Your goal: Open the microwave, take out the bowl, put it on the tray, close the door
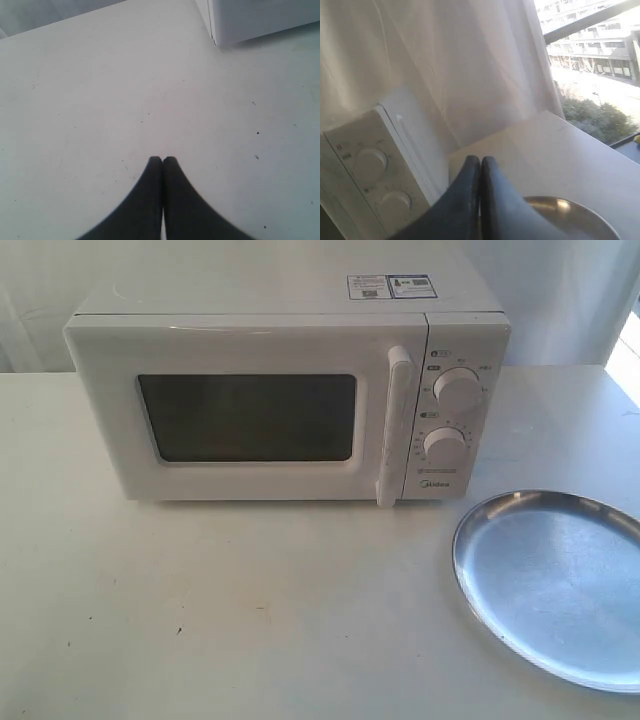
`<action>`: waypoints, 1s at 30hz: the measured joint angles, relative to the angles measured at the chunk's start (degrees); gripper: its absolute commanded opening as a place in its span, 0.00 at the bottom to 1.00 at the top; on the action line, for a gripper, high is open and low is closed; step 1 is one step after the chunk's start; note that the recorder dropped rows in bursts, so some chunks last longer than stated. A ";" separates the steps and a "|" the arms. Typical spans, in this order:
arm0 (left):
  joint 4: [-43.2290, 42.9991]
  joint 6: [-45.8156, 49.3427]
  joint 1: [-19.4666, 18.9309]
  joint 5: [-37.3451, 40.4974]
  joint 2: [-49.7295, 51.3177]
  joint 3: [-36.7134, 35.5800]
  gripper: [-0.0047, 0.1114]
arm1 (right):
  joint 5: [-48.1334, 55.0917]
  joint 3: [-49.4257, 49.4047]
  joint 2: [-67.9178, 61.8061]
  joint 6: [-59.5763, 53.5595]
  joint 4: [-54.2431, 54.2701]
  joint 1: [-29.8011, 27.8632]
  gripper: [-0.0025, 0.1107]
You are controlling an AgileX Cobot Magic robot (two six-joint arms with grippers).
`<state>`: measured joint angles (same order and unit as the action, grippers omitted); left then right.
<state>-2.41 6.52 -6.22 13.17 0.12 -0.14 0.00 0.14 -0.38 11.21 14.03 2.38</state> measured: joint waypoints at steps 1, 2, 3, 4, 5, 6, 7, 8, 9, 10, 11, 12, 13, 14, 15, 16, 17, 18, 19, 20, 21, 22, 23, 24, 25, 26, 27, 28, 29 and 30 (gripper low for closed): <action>0.00 0.00 0.00 0.00 0.00 0.00 0.04 | -0.65 0.00 0.00 0.69 0.65 0.00 0.02; 0.00 0.00 0.00 0.00 0.00 0.00 0.04 | -1.00 0.00 0.00 1.07 1.09 0.00 0.02; 0.00 0.00 0.00 0.00 0.00 0.00 0.04 | -1.08 0.00 0.00 1.19 1.20 0.00 0.02; 0.00 0.00 0.00 0.00 0.00 0.00 0.04 | -0.41 0.00 0.00 1.19 1.20 0.00 0.02; 0.00 0.00 0.00 0.00 0.00 0.00 0.04 | 0.73 0.00 0.00 1.19 1.20 0.11 0.02; 0.00 0.00 0.00 0.00 0.00 0.00 0.04 | 1.88 0.00 0.00 1.03 1.20 0.28 0.02; 0.00 0.00 0.00 0.00 0.00 0.00 0.04 | 2.54 0.00 0.00 0.14 1.20 0.86 0.02; 0.00 0.00 0.00 0.00 0.00 0.00 0.04 | 2.54 -0.11 0.00 -0.48 1.20 1.49 0.02; 0.00 0.00 0.00 0.00 0.00 0.00 0.04 | 1.91 -0.11 0.00 -0.75 1.20 2.06 0.02; 0.00 0.00 0.00 0.00 0.00 0.00 0.04 | 0.00 -0.11 -0.42 -0.98 1.20 2.88 0.02; 0.00 0.00 0.00 0.00 0.00 0.00 0.04 | -3.10 -0.11 -1.16 -1.12 1.20 3.77 0.02; 0.00 0.00 0.00 0.00 0.00 0.00 0.04 | -6.09 -0.11 -2.14 -1.12 1.20 4.75 0.02; 0.00 0.00 0.00 0.00 0.00 0.00 0.04 | -10.20 -0.11 -3.43 -1.12 0.49 5.75 0.02; 0.00 0.00 0.00 0.00 0.00 0.00 0.04 | -14.79 -0.11 -5.11 -1.12 -0.79 6.69 0.02; 0.00 0.00 0.00 0.00 0.00 0.00 0.04 | -19.82 -0.11 -6.81 -0.19 -2.68 7.39 0.02; 0.00 0.00 0.00 0.00 0.00 0.00 0.04 | -25.15 -0.11 -9.41 1.33 -5.12 8.15 0.02; 0.00 0.00 0.00 0.00 0.00 0.00 0.04 | -30.36 -0.11 -12.42 3.04 -8.08 8.69 0.02; 0.00 0.00 0.00 0.00 0.00 0.00 0.04 | -33.94 0.18 -15.10 4.42 -10.71 9.08 0.02; 0.00 0.00 0.00 0.00 0.00 0.00 0.04 | -38.21 1.11 -19.49 5.64 -15.18 9.43 0.02; 0.00 0.00 0.00 0.00 0.00 0.00 0.04 | -40.41 2.13 -22.64 6.92 -18.52 9.53 0.02; 0.00 0.00 0.00 0.00 0.00 0.00 0.04 | -42.16 3.38 -25.91 8.00 -22.23 9.68 0.02; 0.00 0.00 0.00 0.00 0.00 0.00 0.04 | -44.41 5.50 -31.03 9.65 -28.02 9.67 0.02; 0.00 0.00 0.00 0.00 0.00 0.00 0.04 | -45.85 6.92 -34.58 10.81 -32.13 9.67 0.02; 0.00 0.00 0.00 0.00 0.00 0.00 0.04 | -47.70 8.38 -39.23 11.91 -36.38 9.67 0.02; 0.00 0.00 0.00 0.00 0.00 0.00 0.04 | -49.81 10.48 -44.11 13.35 -42.72 9.67 0.02; 0.00 0.00 0.00 0.00 0.00 0.00 0.04 | -52.28 11.88 -49.17 14.04 -46.94 9.67 0.02; 0.00 0.00 0.00 0.00 0.00 0.00 0.04 | -54.44 13.69 -53.33 14.64 -52.22 9.67 0.02; 0.00 0.00 0.00 0.00 0.00 0.00 0.04 | -58.00 15.70 -59.73 14.94 -57.65 9.67 0.02; 0.00 0.00 0.00 0.00 0.00 0.00 0.04 | -60.27 17.94 -64.10 15.24 -63.17 9.67 0.02; 0.00 0.00 0.00 0.00 0.00 0.00 0.04 | -62.81 20.34 -69.40 15.38 -68.53 9.67 0.02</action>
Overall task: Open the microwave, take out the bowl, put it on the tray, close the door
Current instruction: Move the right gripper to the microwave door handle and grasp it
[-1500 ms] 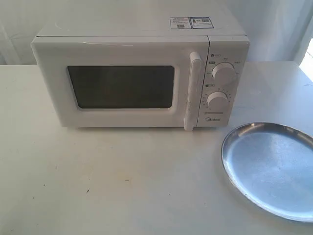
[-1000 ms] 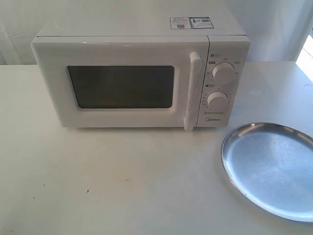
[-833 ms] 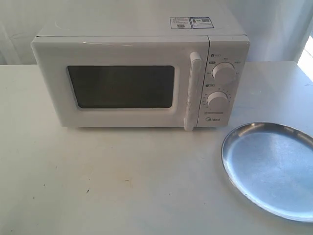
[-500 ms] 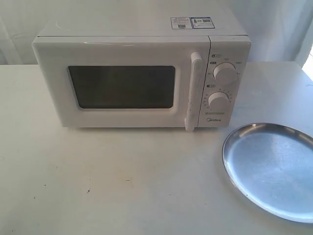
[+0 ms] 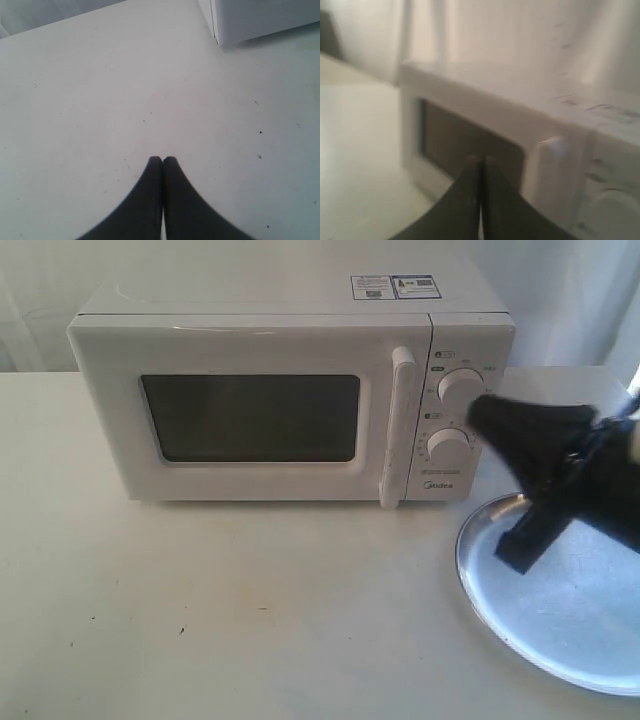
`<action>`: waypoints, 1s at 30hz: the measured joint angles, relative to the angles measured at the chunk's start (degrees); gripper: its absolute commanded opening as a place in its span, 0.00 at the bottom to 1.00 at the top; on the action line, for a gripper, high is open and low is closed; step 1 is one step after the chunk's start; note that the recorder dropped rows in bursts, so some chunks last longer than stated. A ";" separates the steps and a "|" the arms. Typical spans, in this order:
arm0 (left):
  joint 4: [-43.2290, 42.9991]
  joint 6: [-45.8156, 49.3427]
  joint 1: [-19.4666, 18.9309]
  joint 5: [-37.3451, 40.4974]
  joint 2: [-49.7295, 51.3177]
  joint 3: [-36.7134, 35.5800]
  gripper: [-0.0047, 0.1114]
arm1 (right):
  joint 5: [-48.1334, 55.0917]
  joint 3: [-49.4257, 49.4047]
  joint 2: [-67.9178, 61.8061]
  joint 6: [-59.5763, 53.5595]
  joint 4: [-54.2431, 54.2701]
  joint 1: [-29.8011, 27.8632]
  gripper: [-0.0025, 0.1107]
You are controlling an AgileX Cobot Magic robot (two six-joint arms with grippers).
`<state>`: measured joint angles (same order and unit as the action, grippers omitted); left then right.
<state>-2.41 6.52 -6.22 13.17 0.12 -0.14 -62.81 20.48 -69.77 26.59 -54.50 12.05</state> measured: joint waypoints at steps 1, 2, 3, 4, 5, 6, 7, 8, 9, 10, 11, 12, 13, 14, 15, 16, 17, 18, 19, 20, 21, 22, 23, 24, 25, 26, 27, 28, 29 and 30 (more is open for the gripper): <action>0.00 0.00 0.00 0.00 0.00 0.00 0.04 | -2.25 2.45 -4.94 0.28 -5.09 0.00 0.02; 0.00 0.00 0.00 0.00 0.00 0.00 0.04 | -3.58 4.41 -8.59 0.40 -8.67 0.00 0.02; 0.00 0.00 0.00 0.00 0.00 0.00 0.04 | -4.59 6.70 -12.75 0.40 -12.67 0.00 0.02; 0.00 0.00 0.00 0.00 0.00 0.00 0.04 | -5.00 8.81 -16.42 0.75 -16.08 0.00 0.02; 0.00 0.00 0.00 0.00 0.00 0.00 0.04 | -5.16 10.28 -19.76 0.75 -18.28 -0.12 0.02; 0.00 0.00 0.00 0.00 0.00 0.00 0.04 | -5.43 11.84 -22.83 0.85 -20.09 -0.49 0.02; 0.00 0.00 0.00 0.00 0.00 0.00 0.04 | -5.68 13.18 -25.70 0.85 -20.71 -0.78 0.02; 0.00 0.00 0.00 0.00 0.00 0.00 0.04 | -5.83 14.41 -27.85 0.85 -21.13 -1.13 0.02; 0.00 0.00 0.00 0.00 0.00 0.00 0.04 | -5.83 15.62 -30.22 0.85 -21.58 -1.58 0.02; 0.00 0.00 0.00 0.00 0.00 0.00 0.04 | -5.83 16.90 -32.34 0.85 -22.07 -1.74 0.02; 0.00 0.00 0.00 0.00 0.00 0.00 0.04 | -5.83 17.97 -33.81 0.85 -22.53 -1.74 0.02; 0.00 0.00 0.00 0.00 0.00 0.00 0.04 | -5.83 19.27 -35.40 0.85 -22.88 -1.86 0.02; 0.00 0.00 0.00 0.00 0.00 0.00 0.04 | -5.83 20.44 -36.65 1.36 -22.99 -1.98 0.02; 0.00 0.00 0.00 0.00 0.00 0.00 0.04 | -5.83 21.43 -37.56 1.79 -23.12 -2.09 0.02; 0.00 0.00 0.00 0.00 0.00 0.00 0.04 | -5.83 22.08 -38.07 2.15 -23.12 -2.09 0.02; 0.00 0.00 0.00 0.00 0.00 0.00 0.04 | -5.83 22.60 -38.51 2.55 -23.12 -2.09 0.02; 0.00 0.00 0.00 0.00 0.00 0.00 0.04 | -5.83 23.08 -38.60 2.78 -23.00 -2.19 0.02; 0.00 0.00 0.00 0.00 0.00 0.00 0.04 | -5.83 23.18 -38.60 2.81 -22.50 -2.17 0.02; 0.00 0.00 0.00 0.00 0.00 0.00 0.04 | -5.92 23.32 -38.47 2.92 -22.03 -2.17 0.02; 0.00 0.00 0.00 0.00 0.00 0.00 0.04 | -5.92 23.43 -38.37 2.95 -21.33 -2.17 0.02; 0.00 0.00 0.00 0.00 0.00 0.00 0.04 | -5.92 23.43 -38.10 3.07 -21.10 -2.17 0.02; 0.00 0.00 0.00 0.00 0.00 0.00 0.04 | -5.92 23.43 -37.56 3.18 -20.93 -2.17 0.02; 0.00 0.00 0.00 0.00 0.00 0.00 0.04 | -5.92 23.43 -36.96 3.30 -20.82 -2.21 0.03; 0.00 0.00 0.00 0.00 0.00 0.00 0.04 | -5.92 23.43 -36.40 3.58 -20.82 -2.31 0.08; 0.00 0.00 0.00 0.00 0.00 0.00 0.04 | -6.11 23.43 -34.91 5.09 -20.82 -2.66 0.11; 0.00 0.00 0.00 0.00 0.00 0.00 0.04 | -6.20 23.43 -34.21 5.78 -20.82 -2.77 0.21; 0.00 0.00 0.00 0.00 0.00 0.00 0.04 | -6.20 23.43 -32.98 7.30 -21.11 -3.49 0.26; 0.00 0.00 0.00 0.00 0.00 0.00 0.04 | -6.20 23.43 -32.57 7.66 -21.12 -3.73 0.39; 0.00 0.00 0.00 0.00 0.00 0.00 0.04 | -4.87 23.43 -31.81 7.94 -20.88 -4.00 0.44; 0.00 0.00 0.00 0.00 0.00 0.00 0.04 | -4.11 23.43 -31.71 8.10 -20.49 -4.09 0.55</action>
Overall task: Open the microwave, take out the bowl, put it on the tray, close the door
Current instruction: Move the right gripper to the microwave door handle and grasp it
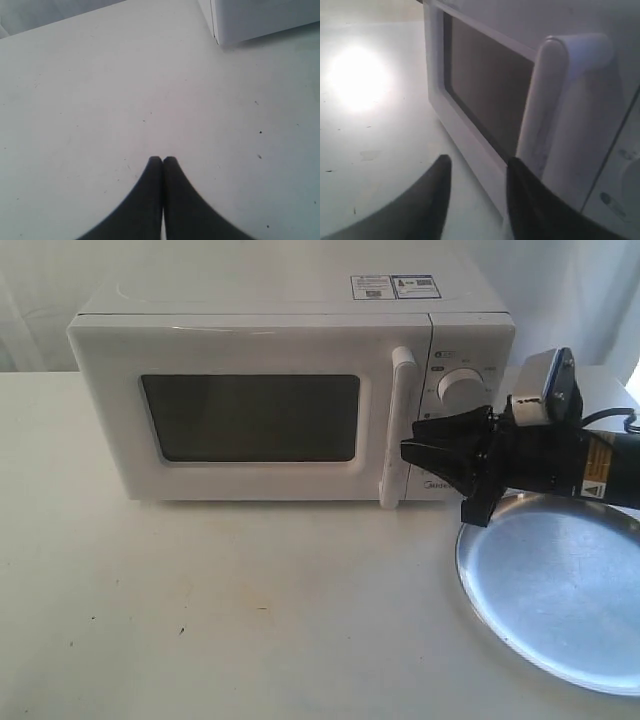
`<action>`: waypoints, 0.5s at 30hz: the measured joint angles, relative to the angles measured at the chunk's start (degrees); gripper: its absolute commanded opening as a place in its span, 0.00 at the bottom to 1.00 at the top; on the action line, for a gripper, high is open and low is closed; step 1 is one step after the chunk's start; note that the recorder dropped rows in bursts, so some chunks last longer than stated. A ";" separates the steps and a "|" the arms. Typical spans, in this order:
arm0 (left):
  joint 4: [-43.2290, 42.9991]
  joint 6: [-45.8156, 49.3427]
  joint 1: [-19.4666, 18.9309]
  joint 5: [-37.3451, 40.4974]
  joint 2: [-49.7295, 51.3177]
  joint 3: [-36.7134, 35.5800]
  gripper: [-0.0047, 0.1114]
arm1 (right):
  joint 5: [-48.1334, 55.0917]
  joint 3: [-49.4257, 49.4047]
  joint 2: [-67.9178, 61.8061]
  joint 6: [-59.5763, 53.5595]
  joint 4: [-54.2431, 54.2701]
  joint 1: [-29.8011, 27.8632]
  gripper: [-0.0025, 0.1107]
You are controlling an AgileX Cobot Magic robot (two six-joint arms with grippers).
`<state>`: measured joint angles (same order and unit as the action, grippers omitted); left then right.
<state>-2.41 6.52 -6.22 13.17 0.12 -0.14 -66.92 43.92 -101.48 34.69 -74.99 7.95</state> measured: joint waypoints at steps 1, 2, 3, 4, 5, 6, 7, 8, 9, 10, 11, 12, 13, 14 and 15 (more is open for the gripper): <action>0.00 0.00 0.00 0.00 0.00 0.00 0.04 | 2.01 0.00 0.03 0.12 1.28 0.00 0.58; 0.00 0.00 0.00 0.00 0.00 0.00 0.04 | 2.71 0.00 0.03 0.12 1.67 0.00 0.60; 0.00 0.00 0.00 0.00 0.00 0.00 0.04 | 3.33 0.00 0.03 -0.47 2.95 0.35 0.60; 0.00 0.00 0.00 0.00 0.00 0.00 0.04 | 3.34 0.00 -0.33 -1.94 4.45 1.09 0.60; 0.00 0.00 0.00 0.00 0.00 0.00 0.04 | 3.40 0.00 -1.03 -4.41 6.36 2.20 0.60; 0.00 0.00 0.00 0.00 0.00 0.00 0.04 | 3.40 0.00 -1.92 -6.81 8.86 3.65 0.59; 0.00 0.00 0.00 0.00 0.00 0.00 0.04 | 3.40 0.12 -2.99 -9.23 11.46 5.23 0.59; 0.00 0.00 0.00 0.00 0.00 0.00 0.04 | 3.63 0.48 -4.21 -11.46 13.86 6.95 0.59; 0.00 0.00 0.00 0.00 0.00 0.00 0.04 | 4.26 1.29 -5.75 -13.09 15.85 7.89 0.55; 0.00 0.00 0.00 0.00 0.00 0.00 0.04 | 4.72 2.01 -7.07 -13.84 16.23 8.55 0.51; 0.00 0.00 0.00 0.00 0.00 0.00 0.04 | 5.19 2.54 -7.93 -14.28 16.23 9.04 0.46; 0.00 0.00 0.00 0.00 0.00 0.00 0.04 | 5.40 3.26 -8.92 -14.84 15.81 9.81 0.41; 0.00 0.00 0.00 0.00 0.00 0.00 0.04 | 5.49 3.54 -9.47 -15.31 16.35 10.39 0.33; 0.00 0.00 0.00 0.00 0.00 0.00 0.04 | 5.64 3.67 -9.61 -15.39 16.35 10.65 0.26; 0.00 0.00 0.00 0.00 0.00 0.00 0.04 | 5.75 3.94 -9.75 -15.50 16.35 10.83 0.19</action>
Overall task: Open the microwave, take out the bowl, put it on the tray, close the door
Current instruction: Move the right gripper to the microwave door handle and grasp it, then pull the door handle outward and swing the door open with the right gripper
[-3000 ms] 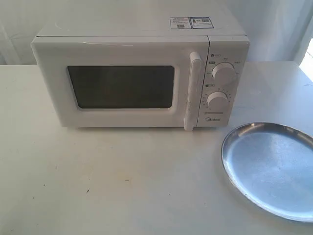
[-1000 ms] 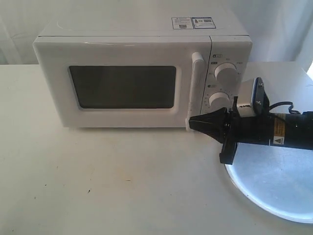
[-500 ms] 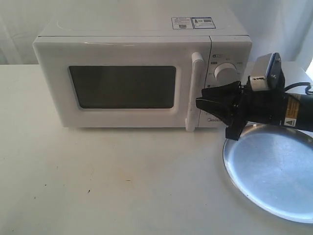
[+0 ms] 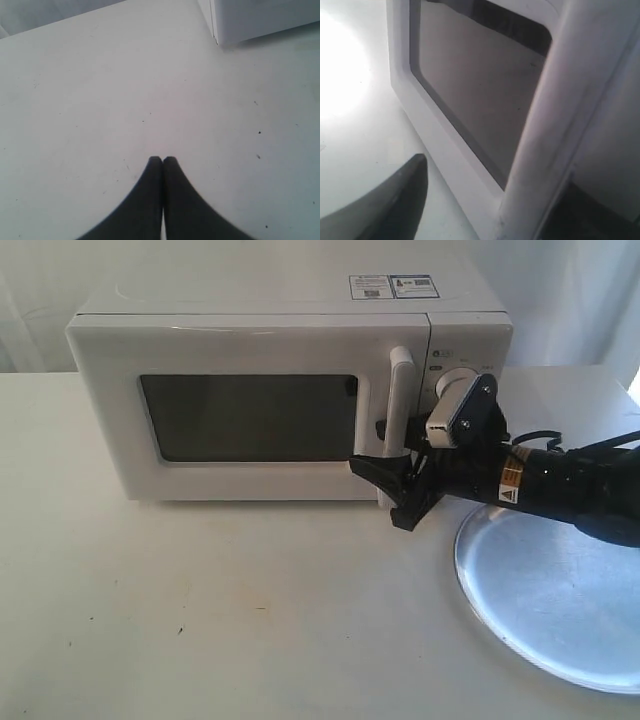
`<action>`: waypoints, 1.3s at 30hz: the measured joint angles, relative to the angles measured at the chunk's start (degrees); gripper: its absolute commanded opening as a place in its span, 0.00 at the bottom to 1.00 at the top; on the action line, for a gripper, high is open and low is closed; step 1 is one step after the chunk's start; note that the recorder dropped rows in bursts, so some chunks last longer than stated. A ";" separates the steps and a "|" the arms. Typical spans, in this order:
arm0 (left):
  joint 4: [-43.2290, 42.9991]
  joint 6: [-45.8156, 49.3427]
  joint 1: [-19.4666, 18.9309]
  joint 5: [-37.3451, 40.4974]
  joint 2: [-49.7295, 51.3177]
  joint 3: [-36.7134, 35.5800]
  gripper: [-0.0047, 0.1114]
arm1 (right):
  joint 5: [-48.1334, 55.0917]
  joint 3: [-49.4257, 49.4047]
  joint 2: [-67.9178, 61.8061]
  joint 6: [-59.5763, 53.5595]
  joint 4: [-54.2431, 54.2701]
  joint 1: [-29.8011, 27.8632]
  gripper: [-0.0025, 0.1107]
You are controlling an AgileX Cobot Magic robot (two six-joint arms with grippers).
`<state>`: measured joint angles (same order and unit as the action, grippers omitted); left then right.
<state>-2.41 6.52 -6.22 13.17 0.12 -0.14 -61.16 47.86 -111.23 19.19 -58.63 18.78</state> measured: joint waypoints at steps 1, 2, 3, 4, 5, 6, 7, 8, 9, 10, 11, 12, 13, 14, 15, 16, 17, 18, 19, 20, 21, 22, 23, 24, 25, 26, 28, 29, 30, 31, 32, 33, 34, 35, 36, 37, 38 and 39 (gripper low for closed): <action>0.00 0.00 0.00 0.00 0.00 0.00 0.04 | 0.24 0.25 -0.14 0.00 0.11 0.18 0.14; 0.00 0.00 0.00 0.00 0.00 0.00 0.04 | 0.39 0.51 -0.41 0.00 0.11 0.23 0.06; 0.00 0.00 0.00 0.00 0.00 0.00 0.04 | 0.47 0.76 -0.58 0.00 0.02 0.36 0.02; 0.00 0.00 0.00 0.00 0.00 0.00 0.04 | 0.64 0.89 -0.62 0.00 -0.11 0.48 0.02; 0.00 0.00 0.00 0.00 0.00 0.00 0.04 | 0.64 1.03 -0.70 0.00 -0.23 0.48 0.02; 0.00 0.00 0.00 0.00 0.00 0.00 0.04 | 0.64 1.12 -0.78 0.00 -0.43 0.56 0.02; 0.00 0.00 0.00 0.00 0.00 0.00 0.04 | 0.49 1.28 -0.85 0.00 -0.90 0.56 0.02; 0.00 0.00 0.00 0.00 0.00 0.00 0.04 | 0.23 1.26 -0.92 0.11 -1.20 0.56 0.02; 0.00 0.00 0.00 0.00 0.00 0.00 0.04 | -0.01 1.36 -1.00 0.11 -1.46 0.56 0.02; 0.00 0.00 0.00 0.00 0.00 0.00 0.04 | -0.42 1.40 -1.08 0.27 -1.92 0.56 0.02; 0.00 0.00 0.00 0.00 0.00 0.00 0.04 | -0.84 1.56 -1.15 0.39 -2.35 0.43 0.02; 0.00 0.00 0.00 0.00 0.00 0.00 0.04 | -1.24 1.55 -1.33 0.55 -2.79 0.18 0.02; 0.00 0.00 0.00 0.00 0.00 0.00 0.04 | -2.04 1.70 -1.49 0.68 -3.53 0.08 0.02; 0.00 0.00 0.00 0.00 0.00 0.00 0.04 | -2.88 1.85 -1.72 0.68 -4.39 -0.20 0.02; 0.00 0.00 0.00 0.00 0.00 0.00 0.04 | -3.39 1.97 -1.84 0.68 -5.55 -0.33 0.02; 0.00 0.00 0.00 0.00 0.00 0.00 0.04 | -3.94 2.70 -2.16 0.94 -8.02 -0.19 0.02; 0.00 0.00 0.00 0.00 0.00 0.00 0.04 | -4.75 3.02 -2.44 1.28 -10.47 0.22 0.02; 0.00 0.00 0.00 0.00 0.00 0.00 0.04 | -5.43 2.89 -2.43 3.12 -11.80 0.42 0.02; 0.00 0.00 0.00 0.00 0.00 0.00 0.04 | -5.54 2.89 -2.31 4.20 -12.84 0.42 0.02; 0.00 0.00 0.00 0.00 0.00 0.00 0.04 | -5.22 3.00 -2.03 5.00 -13.28 0.42 0.02; 0.00 0.00 0.00 0.00 0.00 0.00 0.04 | -5.07 3.00 -1.79 5.67 -13.89 0.42 0.02; 0.00 0.00 0.00 0.00 0.00 0.00 0.04 | -4.80 3.00 -1.50 6.68 -14.67 0.42 0.02; 0.00 0.00 0.00 0.00 0.00 0.00 0.04 | -4.36 3.00 -1.09 7.44 -15.45 0.42 0.02; 0.00 0.00 0.00 0.00 0.00 0.00 0.04 | -3.96 3.00 -0.79 7.88 -16.08 0.42 0.02; 0.00 0.00 0.00 0.00 0.00 0.00 0.04 | -3.49 3.00 -0.32 8.62 -16.80 0.42 0.02; 0.00 0.00 0.00 0.00 0.00 0.00 0.04 | -3.05 3.00 0.02 9.24 -17.53 0.42 0.02; 0.00 0.00 0.00 0.00 0.00 0.00 0.04 | -1.95 3.00 1.00 10.32 -18.54 0.56 0.02; 0.00 0.00 0.00 0.00 0.00 0.00 0.04 | -1.49 3.00 1.33 10.96 -18.93 0.56 0.03; 0.00 0.00 0.00 0.00 0.00 0.00 0.04 | -1.00 3.00 1.69 11.55 -19.06 0.65 0.04; 0.00 0.00 0.00 0.00 0.00 0.00 0.04 | -0.10 3.00 2.37 12.82 -19.71 0.65 0.07; 0.00 0.00 0.00 0.00 0.00 0.00 0.04 | 0.33 3.00 2.84 13.83 -20.14 0.79 0.09; 0.00 0.00 0.00 0.00 0.00 0.00 0.04 | 1.09 3.00 3.40 14.85 -20.69 0.84 0.13; 0.00 0.00 0.00 0.00 0.00 0.00 0.04 | 1.71 3.00 3.92 16.24 -21.43 1.04 0.17; 0.00 0.00 0.00 0.00 0.00 0.00 0.04 | 2.77 2.89 4.55 16.95 -21.88 1.19 0.21; 0.00 0.00 0.00 0.00 0.00 0.00 0.04 | 4.13 2.89 5.36 17.78 -22.84 1.28 0.25; 0.00 0.00 0.00 0.00 0.00 0.00 0.04 | 5.81 2.89 6.24 18.68 -23.83 1.28 0.30; 0.00 0.00 0.00 0.00 0.00 0.00 0.04 | 7.04 2.89 6.97 19.99 -24.99 1.43 0.35; 0.00 0.00 0.00 0.00 0.00 0.00 0.04 | 8.41 2.89 7.87 21.48 -26.37 1.69 0.38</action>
<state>-2.41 6.52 -6.22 13.17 0.12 -0.14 -52.75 50.75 -103.36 40.67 -85.01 20.47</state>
